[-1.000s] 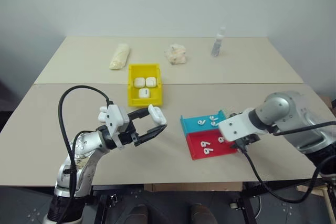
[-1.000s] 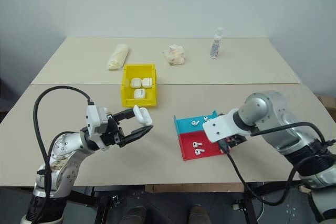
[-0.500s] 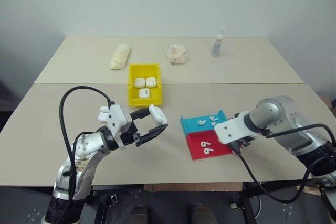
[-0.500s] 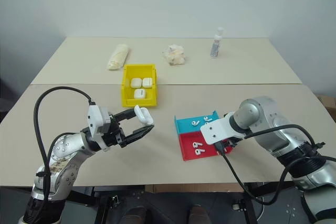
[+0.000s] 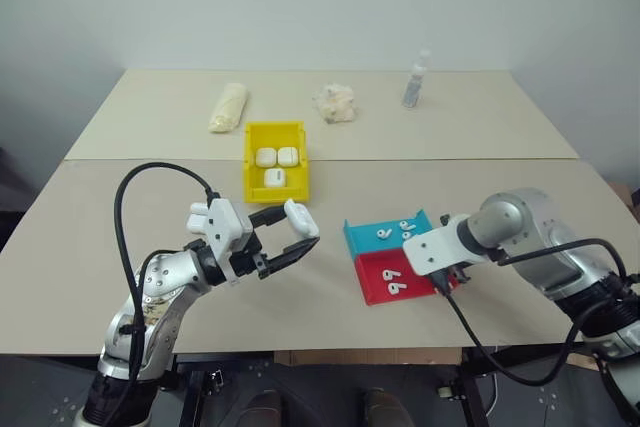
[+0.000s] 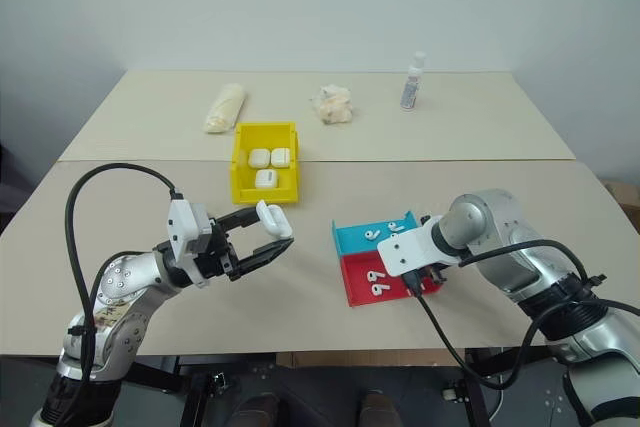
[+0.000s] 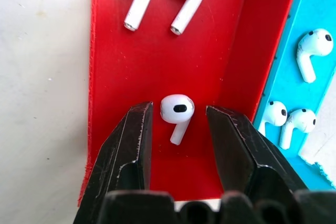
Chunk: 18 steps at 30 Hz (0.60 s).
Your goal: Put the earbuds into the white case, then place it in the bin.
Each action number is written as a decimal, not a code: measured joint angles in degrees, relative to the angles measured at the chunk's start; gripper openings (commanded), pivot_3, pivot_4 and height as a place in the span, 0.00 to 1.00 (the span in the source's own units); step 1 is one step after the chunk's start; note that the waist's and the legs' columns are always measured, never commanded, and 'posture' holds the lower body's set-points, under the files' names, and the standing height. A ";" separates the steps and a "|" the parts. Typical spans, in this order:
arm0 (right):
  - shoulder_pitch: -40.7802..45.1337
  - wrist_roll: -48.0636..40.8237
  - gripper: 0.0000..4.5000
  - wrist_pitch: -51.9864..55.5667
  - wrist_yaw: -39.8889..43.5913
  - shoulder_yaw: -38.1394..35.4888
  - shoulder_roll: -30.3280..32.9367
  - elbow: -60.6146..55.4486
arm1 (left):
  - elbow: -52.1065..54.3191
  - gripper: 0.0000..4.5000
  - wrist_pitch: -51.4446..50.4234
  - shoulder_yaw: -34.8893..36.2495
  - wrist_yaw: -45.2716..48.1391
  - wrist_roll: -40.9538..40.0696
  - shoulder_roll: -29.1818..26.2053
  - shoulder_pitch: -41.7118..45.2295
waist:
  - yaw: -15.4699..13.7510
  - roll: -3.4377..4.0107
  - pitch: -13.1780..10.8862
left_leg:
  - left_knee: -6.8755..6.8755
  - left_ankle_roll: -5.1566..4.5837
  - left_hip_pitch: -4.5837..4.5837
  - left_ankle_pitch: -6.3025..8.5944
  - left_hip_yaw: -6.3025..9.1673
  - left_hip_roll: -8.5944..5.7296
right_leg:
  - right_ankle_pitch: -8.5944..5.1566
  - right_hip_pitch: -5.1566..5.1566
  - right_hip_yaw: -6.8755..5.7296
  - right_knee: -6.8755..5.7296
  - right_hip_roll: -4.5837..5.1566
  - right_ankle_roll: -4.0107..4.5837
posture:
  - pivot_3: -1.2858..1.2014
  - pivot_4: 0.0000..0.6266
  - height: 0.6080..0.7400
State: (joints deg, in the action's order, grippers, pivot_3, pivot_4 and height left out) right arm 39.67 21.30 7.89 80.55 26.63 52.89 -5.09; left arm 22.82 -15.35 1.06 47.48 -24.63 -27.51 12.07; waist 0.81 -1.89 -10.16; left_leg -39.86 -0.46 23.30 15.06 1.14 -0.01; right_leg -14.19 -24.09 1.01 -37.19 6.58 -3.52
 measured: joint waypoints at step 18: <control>-0.01 0.61 0.44 -2.48 -0.94 -0.01 -0.53 2.40 | 0.00 0.62 0.03 -0.83 -0.65 0.04 -0.63 -0.05 | 0.02 0.00 0.00 | 0.00 0.00 -0.02 0.00 0.00 0.00 | 0.00 0.02 0.00 0.01 0.00 0.00 | 0.52 0.24 1.00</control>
State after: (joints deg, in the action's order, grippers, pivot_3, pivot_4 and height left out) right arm 39.66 21.91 5.41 79.61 26.62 52.36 -2.68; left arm 22.81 -15.32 0.23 46.83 -24.59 -28.14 12.02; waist 0.83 -1.89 -10.16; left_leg -39.85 -0.46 23.29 15.06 1.14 0.00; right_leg -14.19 -24.07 1.01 -37.18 6.57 -3.52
